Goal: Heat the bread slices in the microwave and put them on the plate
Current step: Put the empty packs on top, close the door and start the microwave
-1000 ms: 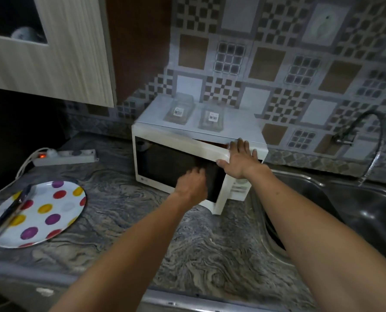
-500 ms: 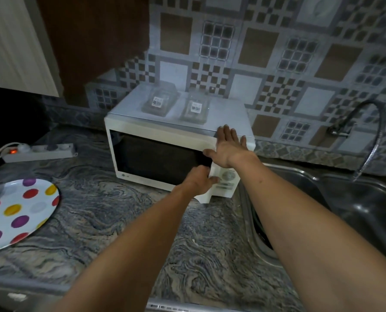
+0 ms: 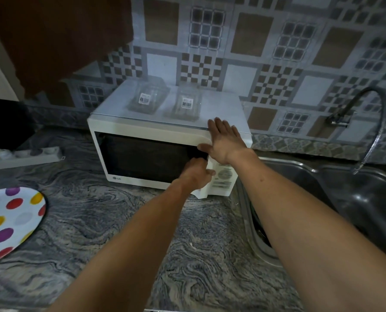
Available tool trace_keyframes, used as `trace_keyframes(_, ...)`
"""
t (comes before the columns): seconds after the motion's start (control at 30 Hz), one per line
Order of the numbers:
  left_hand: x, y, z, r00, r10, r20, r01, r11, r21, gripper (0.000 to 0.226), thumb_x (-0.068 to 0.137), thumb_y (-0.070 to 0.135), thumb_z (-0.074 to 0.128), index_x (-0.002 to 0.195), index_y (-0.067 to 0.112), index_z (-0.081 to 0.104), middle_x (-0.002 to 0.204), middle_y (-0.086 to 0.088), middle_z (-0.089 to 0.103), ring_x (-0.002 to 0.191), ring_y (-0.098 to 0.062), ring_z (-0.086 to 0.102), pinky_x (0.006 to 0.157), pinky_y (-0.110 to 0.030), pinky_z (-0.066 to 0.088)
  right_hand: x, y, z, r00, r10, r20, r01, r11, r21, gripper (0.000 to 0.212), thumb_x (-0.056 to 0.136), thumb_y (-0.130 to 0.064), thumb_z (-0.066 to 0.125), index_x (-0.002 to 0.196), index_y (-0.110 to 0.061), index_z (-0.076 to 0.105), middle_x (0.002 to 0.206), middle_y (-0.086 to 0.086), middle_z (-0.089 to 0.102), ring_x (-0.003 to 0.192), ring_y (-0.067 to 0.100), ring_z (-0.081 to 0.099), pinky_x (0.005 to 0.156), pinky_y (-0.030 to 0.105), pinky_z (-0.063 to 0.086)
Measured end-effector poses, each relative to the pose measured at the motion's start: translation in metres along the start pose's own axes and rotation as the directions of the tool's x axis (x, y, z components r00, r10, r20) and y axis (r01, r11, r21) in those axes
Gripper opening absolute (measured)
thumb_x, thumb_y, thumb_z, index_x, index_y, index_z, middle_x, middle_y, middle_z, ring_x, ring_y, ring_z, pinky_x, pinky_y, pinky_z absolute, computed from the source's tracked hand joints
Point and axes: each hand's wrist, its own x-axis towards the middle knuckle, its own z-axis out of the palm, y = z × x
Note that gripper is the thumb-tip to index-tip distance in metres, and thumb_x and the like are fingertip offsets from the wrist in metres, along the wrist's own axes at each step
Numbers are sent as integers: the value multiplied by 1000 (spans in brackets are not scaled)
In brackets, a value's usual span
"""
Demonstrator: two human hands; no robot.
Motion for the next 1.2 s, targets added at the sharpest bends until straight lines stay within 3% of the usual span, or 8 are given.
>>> trace_keyframes(0.4,1,10,-4,997,-41,-61,41,999,4,41,92,39,61,114,3,58,109,-14,66,97,-28,65,82,-36,56,1,-3,2,986,-23,-163,31,998,47,76,95,-50,59,155,-14,27,159,9,28,146,29,24,123,40,14)
trace_keyframes(0.6,2,12,-4,996,-70,-57,70,998,0,38,92,37,62,114,6,58,111,-11,65,98,-27,65,82,-36,57,1,2,4,985,-32,-172,45,996,74,80,94,-53,58,157,-16,25,164,8,23,151,27,18,123,37,9)
trace_keyframes(0.77,-1,19,-9,992,-118,-39,117,993,-28,38,93,30,61,121,4,56,119,-13,60,104,-31,62,72,-30,46,-19,21,-9,983,-69,-172,125,931,344,85,92,-51,63,159,-17,23,168,4,15,155,22,9,124,35,6)
trace_keyframes(0.83,-1,19,-6,990,-128,-62,126,991,-39,36,93,28,62,118,4,57,118,-14,61,103,-31,63,72,-31,47,-38,34,4,937,25,-349,141,886,442,85,92,-44,68,160,-20,23,169,-2,8,155,16,5,123,36,8)
trace_keyframes(0.9,0,17,-3,988,-137,-73,132,989,-62,35,92,28,62,117,4,58,120,-15,59,103,-32,62,77,-33,51,-59,46,30,874,263,-408,48,790,611,90,88,-43,73,160,-26,20,168,-8,7,154,15,10,122,39,16)
trace_keyframes(1.0,1,16,-2,989,-134,-64,130,989,-67,35,92,28,62,116,3,58,121,-15,58,105,-33,61,84,-35,53,-78,70,76,830,534,-163,-213,573,792,98,82,-46,78,158,-27,21,165,-3,19,149,24,26,117,45,28)
trace_keyframes(1.07,3,16,-2,989,-137,-62,132,988,-77,35,92,27,62,116,3,58,121,-15,59,106,-33,62,88,-38,55,-81,82,101,851,524,-27,-335,582,741,91,80,-53,78,153,-20,34,155,6,41,139,28,44,112,45,40)
trace_keyframes(1.2,5,15,-1,989,-137,-60,131,988,-86,31,90,26,64,111,4,61,114,-13,63,102,-32,64,88,-40,56,-67,81,117,903,428,39,-339,654,676,61,79,-54,78,124,-16,65,121,5,71,108,23,67,94,38,56)
